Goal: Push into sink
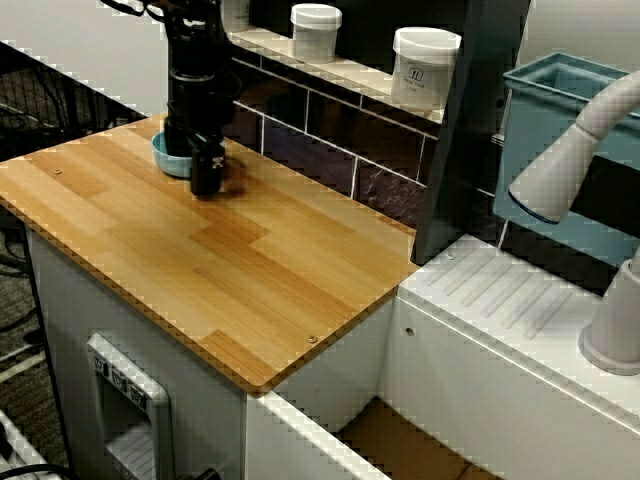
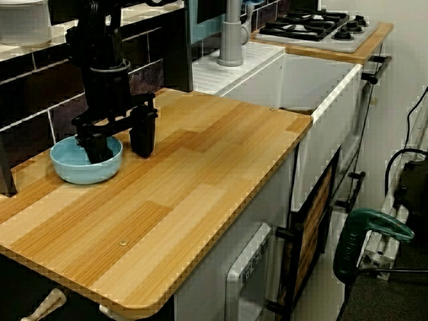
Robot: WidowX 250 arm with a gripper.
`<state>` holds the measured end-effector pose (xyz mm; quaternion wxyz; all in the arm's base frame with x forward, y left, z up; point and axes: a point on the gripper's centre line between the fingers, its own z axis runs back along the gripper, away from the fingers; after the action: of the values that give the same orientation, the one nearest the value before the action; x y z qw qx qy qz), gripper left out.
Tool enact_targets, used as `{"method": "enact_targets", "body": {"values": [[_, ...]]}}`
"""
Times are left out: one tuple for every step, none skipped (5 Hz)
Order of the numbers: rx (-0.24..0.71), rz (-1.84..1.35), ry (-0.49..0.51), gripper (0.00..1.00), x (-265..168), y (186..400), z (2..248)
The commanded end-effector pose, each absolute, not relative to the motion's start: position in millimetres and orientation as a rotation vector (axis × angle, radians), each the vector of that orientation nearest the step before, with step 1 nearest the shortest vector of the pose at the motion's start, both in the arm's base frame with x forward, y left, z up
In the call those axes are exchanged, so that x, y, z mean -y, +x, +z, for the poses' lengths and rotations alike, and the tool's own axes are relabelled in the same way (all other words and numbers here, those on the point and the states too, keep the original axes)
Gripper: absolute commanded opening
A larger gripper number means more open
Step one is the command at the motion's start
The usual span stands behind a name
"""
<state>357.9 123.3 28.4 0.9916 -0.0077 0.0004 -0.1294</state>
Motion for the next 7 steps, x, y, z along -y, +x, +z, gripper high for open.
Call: {"method": "enact_targets", "body": {"values": [[0.015,-0.269,-0.116,1.0,-64,341,54],[0.014,-0.271,-0.139,1.0,-37,329,55],[0.025,-0.253,-0.158,1.0,-7,320,55],[0.067,-0.102,-0.166,1.0,28,316,47],[0.032,0.019,-0.177,1.0,67,330,33],[-0.021,0.027,-0.191,1.0,104,341,28],[-0.048,-0.015,-0.172,1.0,136,343,25]]}}
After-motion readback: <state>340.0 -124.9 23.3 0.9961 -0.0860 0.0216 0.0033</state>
